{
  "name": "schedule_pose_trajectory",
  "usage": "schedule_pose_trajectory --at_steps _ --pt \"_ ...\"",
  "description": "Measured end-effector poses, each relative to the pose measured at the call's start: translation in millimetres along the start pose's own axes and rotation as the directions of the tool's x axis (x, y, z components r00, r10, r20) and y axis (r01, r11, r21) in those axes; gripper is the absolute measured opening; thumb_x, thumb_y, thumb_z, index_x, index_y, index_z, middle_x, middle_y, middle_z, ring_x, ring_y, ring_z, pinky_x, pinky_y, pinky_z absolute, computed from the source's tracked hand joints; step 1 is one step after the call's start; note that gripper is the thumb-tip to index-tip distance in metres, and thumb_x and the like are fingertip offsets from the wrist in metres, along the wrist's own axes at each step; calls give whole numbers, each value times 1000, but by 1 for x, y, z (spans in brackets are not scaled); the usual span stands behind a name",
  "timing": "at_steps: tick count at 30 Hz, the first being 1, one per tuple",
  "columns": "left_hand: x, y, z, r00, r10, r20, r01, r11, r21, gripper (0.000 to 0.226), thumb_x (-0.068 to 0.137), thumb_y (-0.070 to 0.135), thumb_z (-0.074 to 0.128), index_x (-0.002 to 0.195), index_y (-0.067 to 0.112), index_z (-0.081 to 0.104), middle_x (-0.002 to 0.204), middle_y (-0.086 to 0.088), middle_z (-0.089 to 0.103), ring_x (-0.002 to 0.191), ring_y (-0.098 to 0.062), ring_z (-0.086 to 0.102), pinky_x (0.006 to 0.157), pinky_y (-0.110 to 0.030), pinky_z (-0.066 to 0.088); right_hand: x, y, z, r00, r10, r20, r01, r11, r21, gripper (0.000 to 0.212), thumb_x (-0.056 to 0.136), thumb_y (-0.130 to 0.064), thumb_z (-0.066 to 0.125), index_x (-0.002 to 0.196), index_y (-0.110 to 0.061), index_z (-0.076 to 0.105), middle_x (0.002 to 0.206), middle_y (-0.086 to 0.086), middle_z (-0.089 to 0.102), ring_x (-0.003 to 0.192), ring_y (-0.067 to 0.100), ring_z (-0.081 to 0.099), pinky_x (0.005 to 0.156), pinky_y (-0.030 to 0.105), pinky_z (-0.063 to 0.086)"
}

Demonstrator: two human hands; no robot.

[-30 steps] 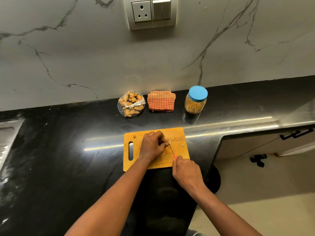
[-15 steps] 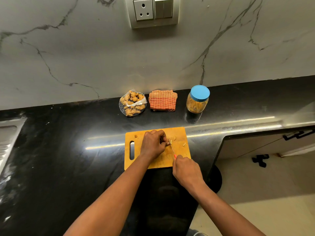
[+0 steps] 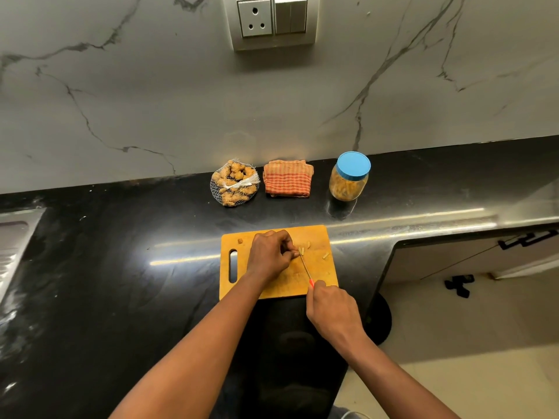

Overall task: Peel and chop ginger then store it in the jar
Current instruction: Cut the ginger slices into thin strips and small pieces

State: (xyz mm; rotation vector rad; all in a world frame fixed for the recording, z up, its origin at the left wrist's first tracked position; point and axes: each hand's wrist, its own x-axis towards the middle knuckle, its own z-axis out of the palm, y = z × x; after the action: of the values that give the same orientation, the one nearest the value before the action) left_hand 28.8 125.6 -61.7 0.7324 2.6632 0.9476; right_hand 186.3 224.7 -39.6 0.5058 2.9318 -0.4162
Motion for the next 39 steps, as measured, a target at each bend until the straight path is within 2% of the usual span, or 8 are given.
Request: schedule_pose_trajectory --at_steps 5,11,21,28,34,39 --pt "1 2 -2 1000 -19 -1 19 1000 -14 37 71 28 84 66 37 49 74 14 69 74 -3 64 79 -38 53 9 -4 -3 1000 5 -2 -5 1000 6 33 106 -34 30 99 -16 57 84 3 66 72 23 66 56 31 43" --pt "2 6 -4 999 -49 20 50 998 -44 30 71 24 85 69 30 56 76 11 71 73 -1 64 71 -22 51 10 -4 -3 1000 14 6 -14 1000 5 32 106 -35 30 99 -17 56 82 0 62 71 20 65 55 29 40" --pt "3 9 -8 996 -71 57 73 997 -36 28 72 23 85 71 28 57 75 12 69 69 1 61 64 -11 43 15 -1 0 999 -6 32 7 1000 -28 31 106 -34 31 101 -17 56 85 3 66 73 22 67 57 31 44" --pt "5 8 -8 995 -64 74 67 997 -33 28 72 22 85 72 29 58 78 10 71 76 -4 65 72 -23 53 17 3 2 998 -34 45 36 999 -34 33 106 -35 29 102 -16 56 85 2 66 71 21 66 60 32 50" --pt "5 7 -8 996 -58 72 60 998 -33 27 72 22 85 72 29 59 77 11 70 74 -3 65 71 -22 52 23 2 1 996 -60 66 62 998 -29 32 105 -32 32 102 -14 59 88 4 67 74 21 65 59 30 45" --pt "4 7 -7 996 -58 63 61 997 -40 27 72 22 85 73 28 59 77 11 70 74 -2 65 72 -22 54 23 0 0 997 -40 61 41 999 -23 32 105 -31 33 101 -14 60 87 4 67 72 22 65 61 33 50"
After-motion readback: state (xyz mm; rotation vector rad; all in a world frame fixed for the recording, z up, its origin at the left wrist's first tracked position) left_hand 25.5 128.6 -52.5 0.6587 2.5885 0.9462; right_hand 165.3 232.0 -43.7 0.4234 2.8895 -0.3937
